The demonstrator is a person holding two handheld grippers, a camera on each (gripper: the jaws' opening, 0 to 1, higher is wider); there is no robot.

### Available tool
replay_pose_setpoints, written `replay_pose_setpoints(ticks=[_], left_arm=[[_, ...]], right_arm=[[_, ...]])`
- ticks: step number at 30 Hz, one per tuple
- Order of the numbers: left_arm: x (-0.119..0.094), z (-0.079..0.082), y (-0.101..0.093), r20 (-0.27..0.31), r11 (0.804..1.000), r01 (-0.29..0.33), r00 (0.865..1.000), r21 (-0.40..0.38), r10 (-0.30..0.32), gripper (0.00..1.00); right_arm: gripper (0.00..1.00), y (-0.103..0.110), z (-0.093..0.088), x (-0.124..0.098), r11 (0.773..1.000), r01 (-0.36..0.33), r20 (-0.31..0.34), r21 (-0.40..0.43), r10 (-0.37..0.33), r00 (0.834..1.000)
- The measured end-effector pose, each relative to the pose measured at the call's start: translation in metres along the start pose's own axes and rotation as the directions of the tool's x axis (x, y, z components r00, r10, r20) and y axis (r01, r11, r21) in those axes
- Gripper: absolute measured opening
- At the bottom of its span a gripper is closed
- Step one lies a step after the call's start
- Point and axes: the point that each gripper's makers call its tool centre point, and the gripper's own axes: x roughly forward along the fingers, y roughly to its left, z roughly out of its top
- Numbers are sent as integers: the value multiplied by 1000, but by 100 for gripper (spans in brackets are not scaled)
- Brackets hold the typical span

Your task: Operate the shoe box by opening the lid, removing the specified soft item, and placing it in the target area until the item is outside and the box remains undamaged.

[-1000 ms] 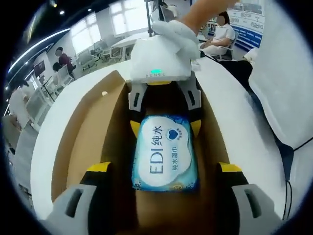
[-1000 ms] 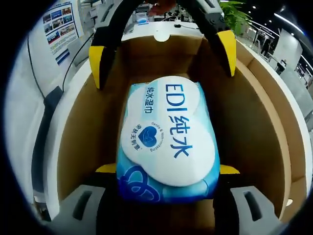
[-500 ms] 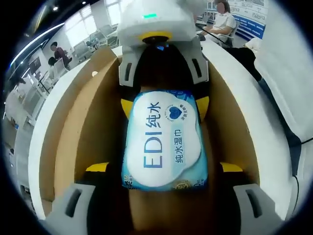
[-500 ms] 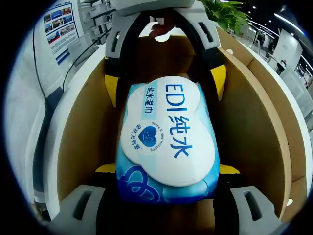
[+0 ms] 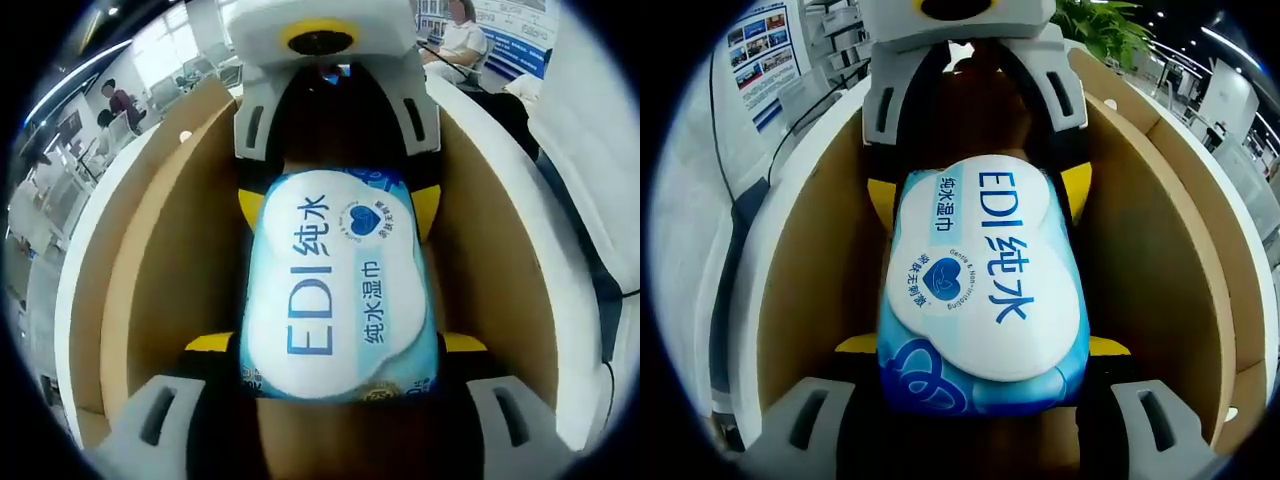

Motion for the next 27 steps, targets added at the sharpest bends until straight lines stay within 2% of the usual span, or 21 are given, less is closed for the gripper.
replay_pose_setpoints(ticks=[9, 20, 27], left_arm=[[2, -4, 1, 9, 997, 58, 998, -59, -58, 84], [4, -4, 0, 26, 997, 56, 998, -53, -55, 84], [3, -3, -2, 40, 997, 59, 998, -47, -58, 80]], right_arm=[[77, -1, 1, 1, 1000, 0, -37, 1, 0, 999], [77, 0, 0, 1, 1000, -3, -43, 2, 3, 999], [75, -1, 0, 2, 1000, -3, -44, 4, 4, 999]])
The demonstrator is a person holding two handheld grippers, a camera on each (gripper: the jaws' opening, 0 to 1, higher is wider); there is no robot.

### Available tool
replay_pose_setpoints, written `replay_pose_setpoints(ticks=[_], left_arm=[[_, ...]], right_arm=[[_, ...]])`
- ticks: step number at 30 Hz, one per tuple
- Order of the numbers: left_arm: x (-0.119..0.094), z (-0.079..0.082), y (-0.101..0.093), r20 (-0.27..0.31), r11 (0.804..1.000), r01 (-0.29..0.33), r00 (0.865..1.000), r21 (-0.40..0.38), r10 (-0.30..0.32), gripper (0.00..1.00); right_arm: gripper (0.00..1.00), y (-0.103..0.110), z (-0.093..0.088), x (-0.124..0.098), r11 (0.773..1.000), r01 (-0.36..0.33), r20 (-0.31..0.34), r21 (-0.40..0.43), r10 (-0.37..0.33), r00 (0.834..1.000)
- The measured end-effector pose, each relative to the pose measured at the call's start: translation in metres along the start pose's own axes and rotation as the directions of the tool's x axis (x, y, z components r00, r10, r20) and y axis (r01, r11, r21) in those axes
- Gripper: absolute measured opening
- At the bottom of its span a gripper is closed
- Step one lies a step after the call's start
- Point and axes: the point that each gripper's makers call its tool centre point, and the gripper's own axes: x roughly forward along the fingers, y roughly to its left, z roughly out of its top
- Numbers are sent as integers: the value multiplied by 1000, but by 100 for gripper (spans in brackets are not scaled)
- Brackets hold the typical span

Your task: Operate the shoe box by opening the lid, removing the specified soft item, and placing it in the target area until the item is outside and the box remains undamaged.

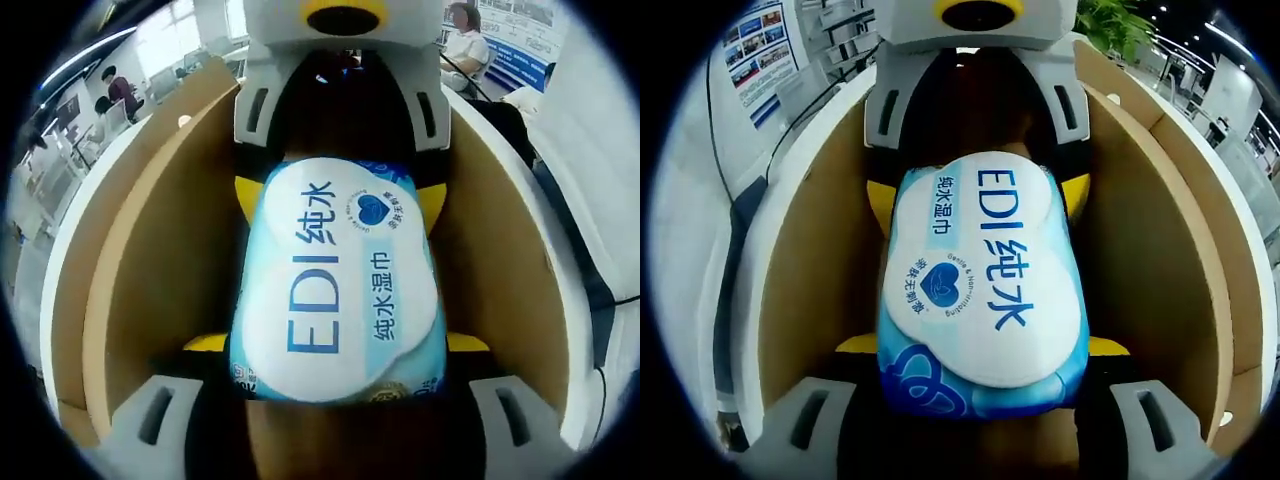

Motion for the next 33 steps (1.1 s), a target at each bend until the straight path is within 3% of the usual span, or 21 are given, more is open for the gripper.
replay_pose_setpoints(ticks=[13, 33], left_arm=[[-2, 2, -3, -1, 1000, -4, 1000, -12, 4, 73], [-12, -1, -6, -21, 999, -29, 999, -20, 29, 72]], right_arm=[[70, 1, 2, -2, 1000, 0, 4, -1, 0, 1000], [68, 4, 11, -6, 1000, -11, 1, -11, 11, 1000]])
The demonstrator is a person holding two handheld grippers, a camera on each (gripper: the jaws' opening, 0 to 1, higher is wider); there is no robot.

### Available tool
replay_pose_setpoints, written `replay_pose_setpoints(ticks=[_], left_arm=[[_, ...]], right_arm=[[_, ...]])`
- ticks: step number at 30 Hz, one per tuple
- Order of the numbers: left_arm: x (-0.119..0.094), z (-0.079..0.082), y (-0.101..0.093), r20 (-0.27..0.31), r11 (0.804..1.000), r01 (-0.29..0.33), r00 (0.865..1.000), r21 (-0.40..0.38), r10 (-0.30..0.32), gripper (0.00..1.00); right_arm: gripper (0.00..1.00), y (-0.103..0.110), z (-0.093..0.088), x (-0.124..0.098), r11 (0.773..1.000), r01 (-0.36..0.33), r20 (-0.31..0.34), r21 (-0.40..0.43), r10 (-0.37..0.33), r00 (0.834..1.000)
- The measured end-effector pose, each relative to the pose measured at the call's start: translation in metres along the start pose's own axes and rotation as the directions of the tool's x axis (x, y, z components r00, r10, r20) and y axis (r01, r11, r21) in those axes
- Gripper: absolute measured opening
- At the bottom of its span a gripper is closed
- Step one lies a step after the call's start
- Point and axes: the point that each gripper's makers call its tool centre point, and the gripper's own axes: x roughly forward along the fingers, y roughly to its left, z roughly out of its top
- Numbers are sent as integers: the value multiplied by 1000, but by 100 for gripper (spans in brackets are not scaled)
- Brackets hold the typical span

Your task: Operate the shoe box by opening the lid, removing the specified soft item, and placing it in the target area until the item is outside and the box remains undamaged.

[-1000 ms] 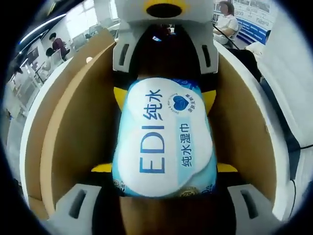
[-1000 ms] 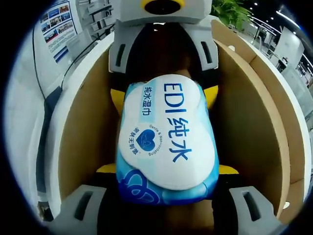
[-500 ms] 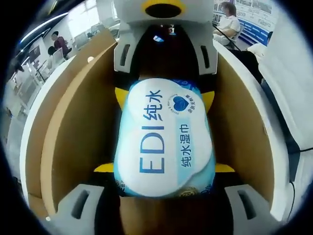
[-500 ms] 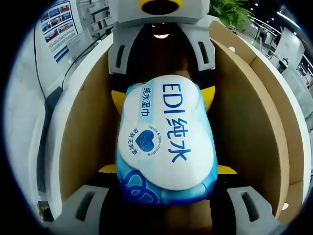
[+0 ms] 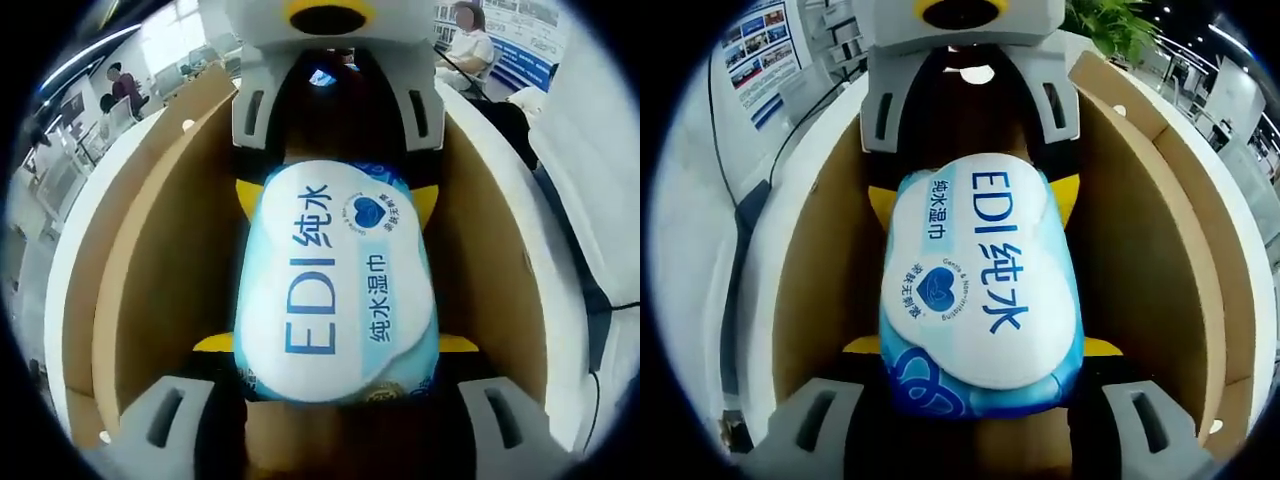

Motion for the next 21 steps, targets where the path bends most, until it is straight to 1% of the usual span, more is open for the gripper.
replay_pose_setpoints(ticks=[7, 15, 21], left_arm=[[-8, 4, 2, -8, 1000, -12, 1000, -12, 11, 72], [-19, 10, 2, -2, 999, -28, 1000, -21, 28, 72], [-29, 16, 2, 11, 999, -45, 999, -23, 45, 72]], right_arm=[[68, -3, 5, -8, 1000, -1, -3, -14, 1, 1000], [68, -3, 12, -20, 999, 4, -10, -34, -5, 1000], [68, -4, 18, -34, 999, 14, -9, -51, -15, 1000]])
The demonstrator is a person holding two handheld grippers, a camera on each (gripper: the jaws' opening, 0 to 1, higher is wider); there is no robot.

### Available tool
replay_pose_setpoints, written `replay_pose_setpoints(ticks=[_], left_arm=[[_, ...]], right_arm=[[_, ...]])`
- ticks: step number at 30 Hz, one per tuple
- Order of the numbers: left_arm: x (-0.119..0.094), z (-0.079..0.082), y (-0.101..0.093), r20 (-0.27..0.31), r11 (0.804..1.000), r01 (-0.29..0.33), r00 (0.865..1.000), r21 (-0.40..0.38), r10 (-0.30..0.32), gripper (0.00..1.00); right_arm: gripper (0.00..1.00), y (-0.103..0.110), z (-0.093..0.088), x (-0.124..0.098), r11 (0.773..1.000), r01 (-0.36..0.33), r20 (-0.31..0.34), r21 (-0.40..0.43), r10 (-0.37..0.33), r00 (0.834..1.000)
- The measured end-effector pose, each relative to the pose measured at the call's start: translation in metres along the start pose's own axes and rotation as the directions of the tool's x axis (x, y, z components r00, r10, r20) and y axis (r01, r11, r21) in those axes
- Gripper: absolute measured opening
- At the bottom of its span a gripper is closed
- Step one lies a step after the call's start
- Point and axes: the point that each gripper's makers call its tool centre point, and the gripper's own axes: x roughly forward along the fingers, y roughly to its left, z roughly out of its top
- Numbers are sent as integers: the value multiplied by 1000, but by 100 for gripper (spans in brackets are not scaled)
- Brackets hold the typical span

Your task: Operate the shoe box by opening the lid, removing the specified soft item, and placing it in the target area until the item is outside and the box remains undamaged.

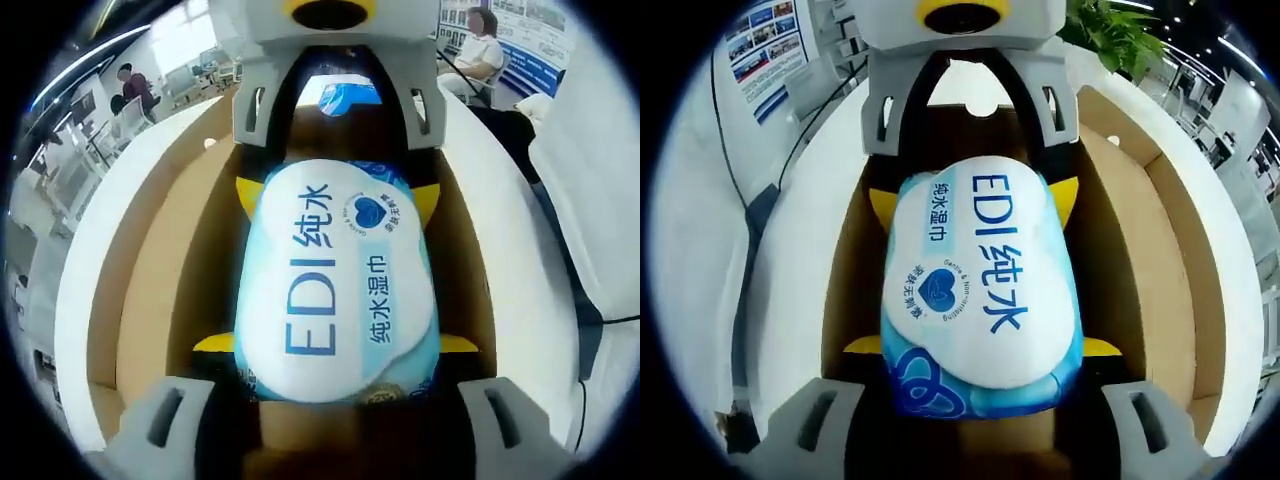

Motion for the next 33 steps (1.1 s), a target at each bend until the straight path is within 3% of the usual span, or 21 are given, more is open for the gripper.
replay_pose_setpoints(ticks=[25, 33], left_arm=[[-56, 23, -7, 40, 997, -70, 997, 9, 70, 72], [-75, 29, -20, 47, 997, -76, 996, 13, 76, 71]], right_arm=[[67, 6, 36, -50, 998, 50, 2, -48, -50, 999], [67, 19, 50, -65, 997, 60, 0, -54, -60, 998]])
